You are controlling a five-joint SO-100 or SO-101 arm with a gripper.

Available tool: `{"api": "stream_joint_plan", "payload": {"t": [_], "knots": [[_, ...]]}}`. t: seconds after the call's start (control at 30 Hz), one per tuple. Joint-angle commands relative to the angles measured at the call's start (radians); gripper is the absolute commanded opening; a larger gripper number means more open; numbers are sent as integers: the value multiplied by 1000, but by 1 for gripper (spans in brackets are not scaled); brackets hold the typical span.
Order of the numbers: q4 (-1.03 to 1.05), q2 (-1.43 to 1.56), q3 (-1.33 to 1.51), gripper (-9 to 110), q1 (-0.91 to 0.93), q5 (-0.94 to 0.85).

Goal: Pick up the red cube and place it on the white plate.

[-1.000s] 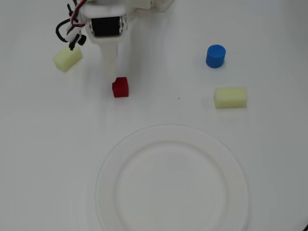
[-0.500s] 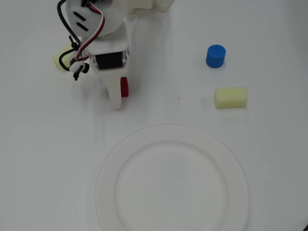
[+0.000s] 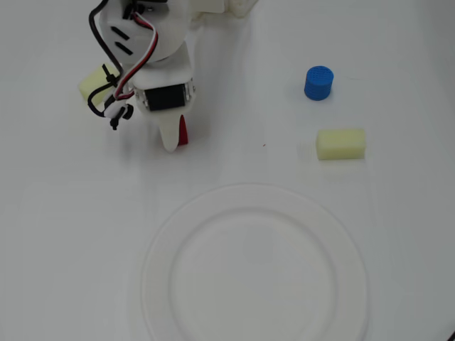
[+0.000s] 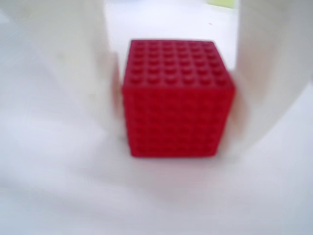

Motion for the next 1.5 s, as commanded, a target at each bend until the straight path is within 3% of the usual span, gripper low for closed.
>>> {"api": "stream_joint_plan", "payload": {"t": [0.0, 0.07, 0.23, 0.63, 0.97, 1.47], "knots": [[-146, 213, 94, 0, -32, 2], [-250, 364, 178, 0, -84, 12], [-202, 459, 120, 0, -245, 72], [-156, 97, -232, 0, -402, 164], [-137, -44, -359, 1, -416, 195], [-63, -89, -457, 20, -331, 337]]}}
